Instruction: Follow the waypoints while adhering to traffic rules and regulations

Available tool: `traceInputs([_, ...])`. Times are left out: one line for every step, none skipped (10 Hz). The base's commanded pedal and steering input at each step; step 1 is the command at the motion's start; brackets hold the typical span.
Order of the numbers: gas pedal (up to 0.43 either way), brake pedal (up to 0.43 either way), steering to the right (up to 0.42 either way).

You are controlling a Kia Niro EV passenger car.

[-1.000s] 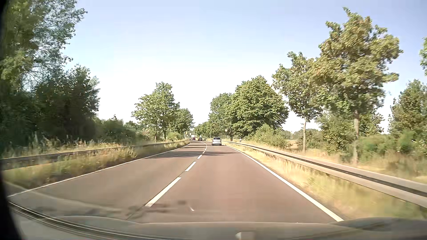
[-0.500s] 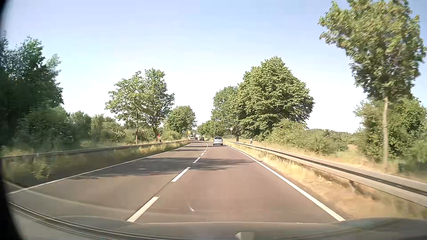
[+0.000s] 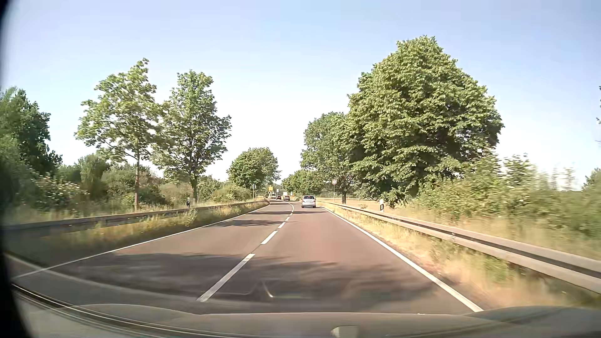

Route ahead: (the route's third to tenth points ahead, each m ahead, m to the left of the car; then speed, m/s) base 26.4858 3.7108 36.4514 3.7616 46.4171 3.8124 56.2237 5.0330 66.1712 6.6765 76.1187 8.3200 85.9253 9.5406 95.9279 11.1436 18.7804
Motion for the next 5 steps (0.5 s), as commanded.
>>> traceInputs([0.0, 0.024, -0.006])
traceInputs([0.0, 0.024, -0.006])
traceInputs([0.0, 0.037, -0.005])
traceInputs([0.0, 0.043, -0.005])
traceInputs([0.0, 0.055, -0.005])
